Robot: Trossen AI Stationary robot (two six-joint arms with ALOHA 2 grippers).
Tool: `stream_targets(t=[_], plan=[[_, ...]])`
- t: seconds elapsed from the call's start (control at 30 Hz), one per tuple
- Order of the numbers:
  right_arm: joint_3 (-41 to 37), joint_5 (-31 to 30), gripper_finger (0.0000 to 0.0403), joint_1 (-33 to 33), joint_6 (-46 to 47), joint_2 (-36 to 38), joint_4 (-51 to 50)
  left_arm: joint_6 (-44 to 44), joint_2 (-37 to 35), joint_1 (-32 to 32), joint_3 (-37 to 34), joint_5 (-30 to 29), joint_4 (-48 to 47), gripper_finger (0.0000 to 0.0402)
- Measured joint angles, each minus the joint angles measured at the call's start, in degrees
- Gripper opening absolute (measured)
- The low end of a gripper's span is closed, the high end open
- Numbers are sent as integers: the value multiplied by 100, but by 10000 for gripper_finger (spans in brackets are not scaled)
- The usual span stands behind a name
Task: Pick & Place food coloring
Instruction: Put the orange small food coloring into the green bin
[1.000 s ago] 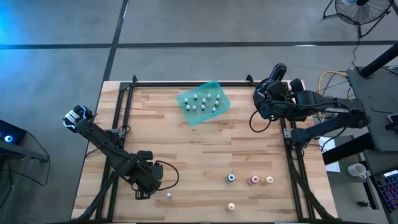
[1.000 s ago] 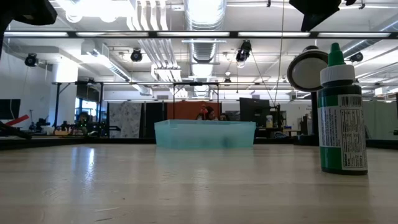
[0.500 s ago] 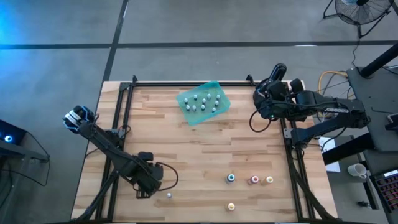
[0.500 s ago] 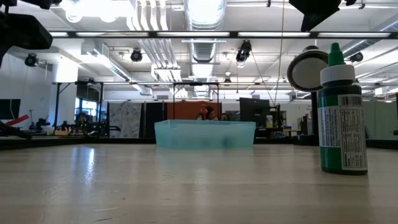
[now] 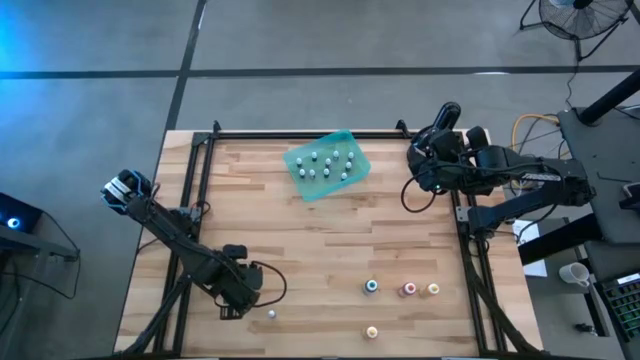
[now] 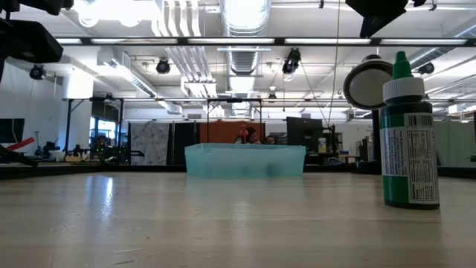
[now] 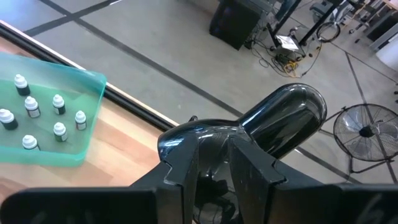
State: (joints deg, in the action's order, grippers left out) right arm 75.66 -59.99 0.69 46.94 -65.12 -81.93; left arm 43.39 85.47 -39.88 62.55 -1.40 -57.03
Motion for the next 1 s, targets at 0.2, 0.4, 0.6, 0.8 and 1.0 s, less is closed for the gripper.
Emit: stream_targets(t=[0.2, 0.4, 0.6, 0.8, 1.0], plan=[[-1, 0, 82, 0, 0, 0, 0, 13, -1, 7, 32, -236, -14, 105], [-2, 0, 82, 0, 0, 0, -2, 272, -13, 155, 47, -262, -408, 94], [-2, -2, 82, 1, 0, 0, -2, 137, -265, 743, 37, -570, -1014, 92], [-3, 16, 82, 0, -1, 0, -5, -389, -847, 2148, 21, -935, -1036, 91], [-4, 30, 82, 2, -42, 0, -13, -1478, -1107, 3718, 322, -938, -500, 91]])
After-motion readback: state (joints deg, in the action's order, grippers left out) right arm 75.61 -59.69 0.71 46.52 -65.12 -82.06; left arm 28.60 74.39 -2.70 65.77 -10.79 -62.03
